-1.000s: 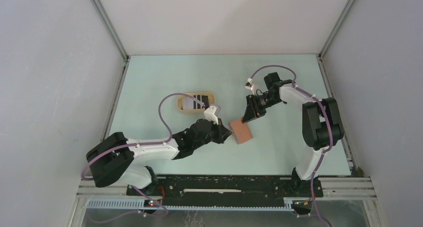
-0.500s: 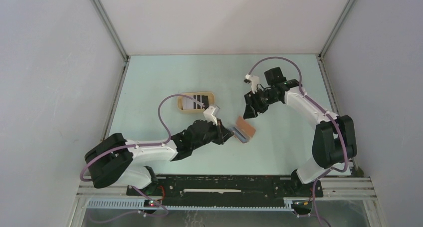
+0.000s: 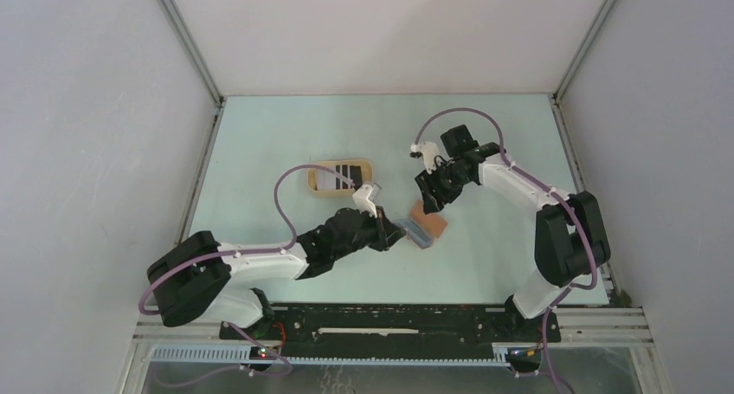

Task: Put the credit cards into the card holder
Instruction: Open the card holder at the center of the board.

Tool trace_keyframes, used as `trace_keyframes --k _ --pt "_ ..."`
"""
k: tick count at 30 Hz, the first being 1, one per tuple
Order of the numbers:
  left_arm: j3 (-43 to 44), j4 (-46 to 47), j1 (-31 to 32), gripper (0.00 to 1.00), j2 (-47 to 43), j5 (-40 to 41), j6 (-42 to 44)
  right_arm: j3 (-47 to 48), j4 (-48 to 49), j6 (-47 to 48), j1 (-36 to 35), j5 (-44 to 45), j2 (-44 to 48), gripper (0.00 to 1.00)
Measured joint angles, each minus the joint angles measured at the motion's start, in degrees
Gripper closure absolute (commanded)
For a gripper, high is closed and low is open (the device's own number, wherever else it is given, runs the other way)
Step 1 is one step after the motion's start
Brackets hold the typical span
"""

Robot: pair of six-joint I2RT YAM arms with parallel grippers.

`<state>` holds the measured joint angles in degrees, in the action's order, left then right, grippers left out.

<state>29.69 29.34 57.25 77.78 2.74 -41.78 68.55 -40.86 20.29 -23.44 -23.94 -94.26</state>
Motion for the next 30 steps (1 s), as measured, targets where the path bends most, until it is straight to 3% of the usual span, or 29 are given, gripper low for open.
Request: trace_keyframes --k 13,21,30 --pt "0.0 -10.3 0.0 1.00 0.0 3.4 -3.2 0.0 0.3 -1.0 0.5 7.6 -6.1 0.59" --pt "0.1 -16.9 0.0 1.00 0.9 4.9 -3.8 0.1 -0.1 -1.1 1.3 10.0 -6.5 0.52" --pt "0.1 -18.1 0.0 1.00 0.9 4.5 -3.6 0.1 -0.4 -0.9 1.6 11.9 -7.2 0.46"
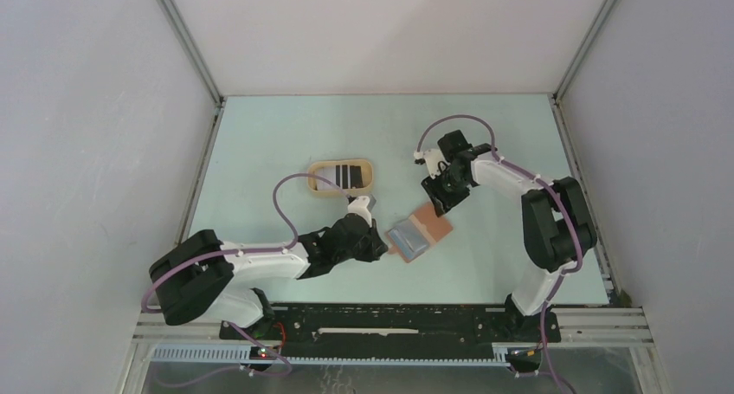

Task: Put the credit cards into the card holder
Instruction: Open the card holder at the center of the board.

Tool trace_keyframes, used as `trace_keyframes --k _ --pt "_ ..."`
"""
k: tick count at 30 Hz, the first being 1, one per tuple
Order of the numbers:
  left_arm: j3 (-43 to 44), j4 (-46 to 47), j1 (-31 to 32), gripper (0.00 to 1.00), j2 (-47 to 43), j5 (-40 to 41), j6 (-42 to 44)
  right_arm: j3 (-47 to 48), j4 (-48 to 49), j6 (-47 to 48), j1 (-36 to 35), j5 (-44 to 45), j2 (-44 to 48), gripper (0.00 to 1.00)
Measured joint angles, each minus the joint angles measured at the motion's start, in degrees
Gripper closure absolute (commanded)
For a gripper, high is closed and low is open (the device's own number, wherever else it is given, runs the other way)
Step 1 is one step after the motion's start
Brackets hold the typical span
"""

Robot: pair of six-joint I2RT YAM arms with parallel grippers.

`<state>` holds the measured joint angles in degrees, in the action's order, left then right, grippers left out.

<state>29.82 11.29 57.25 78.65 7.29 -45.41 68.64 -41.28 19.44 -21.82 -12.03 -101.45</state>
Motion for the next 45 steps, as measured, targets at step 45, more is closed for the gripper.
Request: trace_keyframes --k 45 --pt "-0.1 5.5 0.0 1.00 -8.6 -4.7 3.8 -4.3 2.5 3.1 -13.2 -13.1 4.9 0.23"
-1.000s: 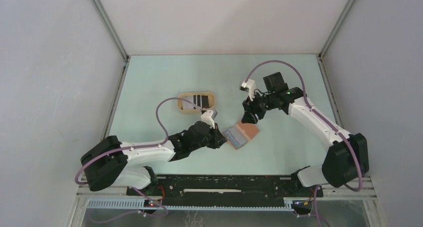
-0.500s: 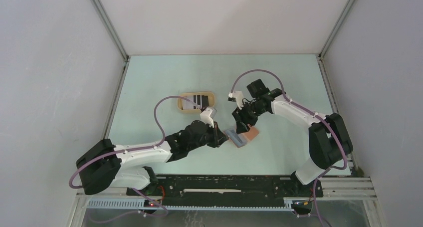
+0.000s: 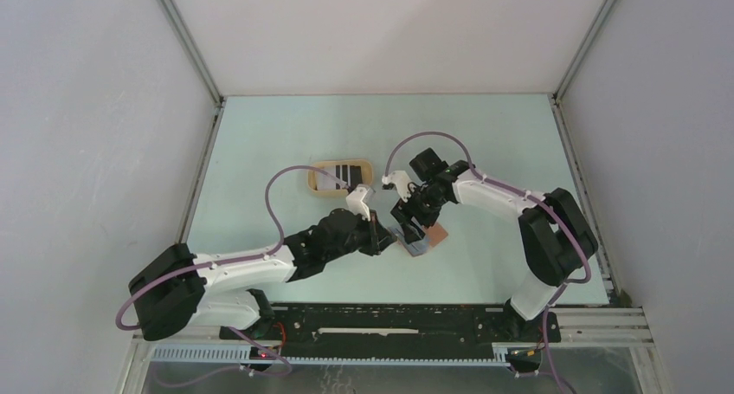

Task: Put the credit cards into the card holder
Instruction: Open the card holder at the center of the board.

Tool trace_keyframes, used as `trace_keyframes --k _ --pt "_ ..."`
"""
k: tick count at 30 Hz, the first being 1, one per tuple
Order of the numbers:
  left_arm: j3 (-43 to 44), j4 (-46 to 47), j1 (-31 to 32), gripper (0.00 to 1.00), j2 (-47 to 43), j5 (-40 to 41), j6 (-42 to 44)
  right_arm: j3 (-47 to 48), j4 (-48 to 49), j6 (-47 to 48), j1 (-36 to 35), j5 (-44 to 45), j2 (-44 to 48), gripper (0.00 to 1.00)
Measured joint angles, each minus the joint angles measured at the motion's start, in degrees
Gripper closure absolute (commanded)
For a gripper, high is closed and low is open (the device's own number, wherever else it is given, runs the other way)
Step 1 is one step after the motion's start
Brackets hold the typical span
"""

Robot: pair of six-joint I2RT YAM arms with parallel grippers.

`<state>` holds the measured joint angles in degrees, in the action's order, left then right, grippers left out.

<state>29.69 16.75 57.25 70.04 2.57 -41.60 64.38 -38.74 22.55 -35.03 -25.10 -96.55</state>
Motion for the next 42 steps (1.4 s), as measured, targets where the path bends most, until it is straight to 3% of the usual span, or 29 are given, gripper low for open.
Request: trace_keyframes --k 18,27,35,42 --pt "-1.8 -1.1 0.0 1.00 -0.9 0.5 0.1 0.0 0.5 -1.9 2.2 7.5 -0.7 0.31" --pt "-1.9 -1.7 0.0 1.00 -1.4 1.1 0.1 0.0 0.9 -2.3 4.7 9.8 -0.5 0.28" --pt "-1.9 -2.5 0.0 1.00 -1.4 1.2 0.1 0.0 0.5 -1.0 5.2 1.9 4.2 0.33" --pt "-3.0 -2.3 0.0 1.00 -1.1 0.3 0.0 0.0 -0.4 0.7 1.9 -4.2 3.5 0.24"
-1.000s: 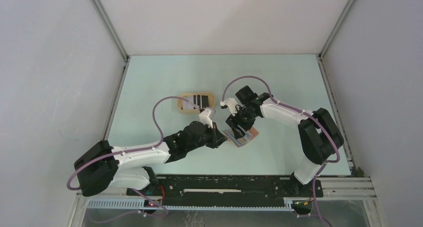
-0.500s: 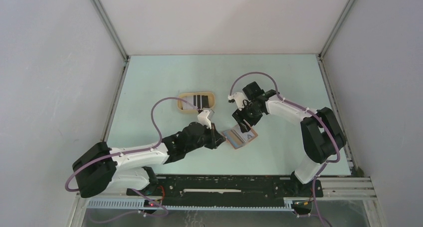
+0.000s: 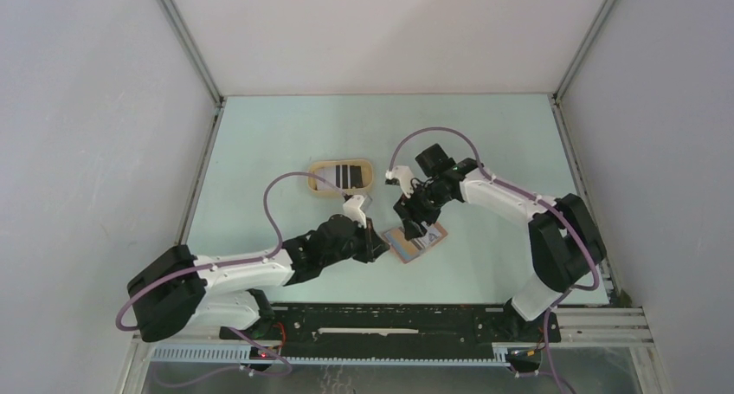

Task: Put the credit cards into the card holder
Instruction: Open the card holder at the center of the board.

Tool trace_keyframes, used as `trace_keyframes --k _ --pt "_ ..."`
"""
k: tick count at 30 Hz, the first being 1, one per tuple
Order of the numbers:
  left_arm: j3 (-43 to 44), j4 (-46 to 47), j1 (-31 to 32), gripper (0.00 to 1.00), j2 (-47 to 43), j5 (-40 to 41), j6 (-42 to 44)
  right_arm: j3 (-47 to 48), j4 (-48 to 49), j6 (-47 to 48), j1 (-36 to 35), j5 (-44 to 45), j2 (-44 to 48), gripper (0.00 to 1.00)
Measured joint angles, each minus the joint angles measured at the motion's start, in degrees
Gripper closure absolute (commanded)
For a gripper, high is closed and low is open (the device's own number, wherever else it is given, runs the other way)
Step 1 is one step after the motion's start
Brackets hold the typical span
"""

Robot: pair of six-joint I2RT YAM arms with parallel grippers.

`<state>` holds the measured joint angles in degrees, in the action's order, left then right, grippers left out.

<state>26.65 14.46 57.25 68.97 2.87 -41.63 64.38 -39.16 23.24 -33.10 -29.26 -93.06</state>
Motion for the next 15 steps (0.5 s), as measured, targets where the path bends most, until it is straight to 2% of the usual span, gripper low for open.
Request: trace_keyframes --k 8,13,15 --pt "-0.7 0.0 0.0 1.00 1.9 -1.0 -0.4 0.0 0.7 -1.5 -4.0 3.9 -4.8 0.18" --pt "-0.7 0.1 0.0 1.00 1.9 -1.6 -0.4 0.0 1.3 -2.3 -5.6 6.9 -5.5 0.11" --pt "-0.7 0.1 0.0 1.00 1.9 -1.7 -0.4 0.0 1.6 -2.6 -6.5 7.8 -5.6 0.04"
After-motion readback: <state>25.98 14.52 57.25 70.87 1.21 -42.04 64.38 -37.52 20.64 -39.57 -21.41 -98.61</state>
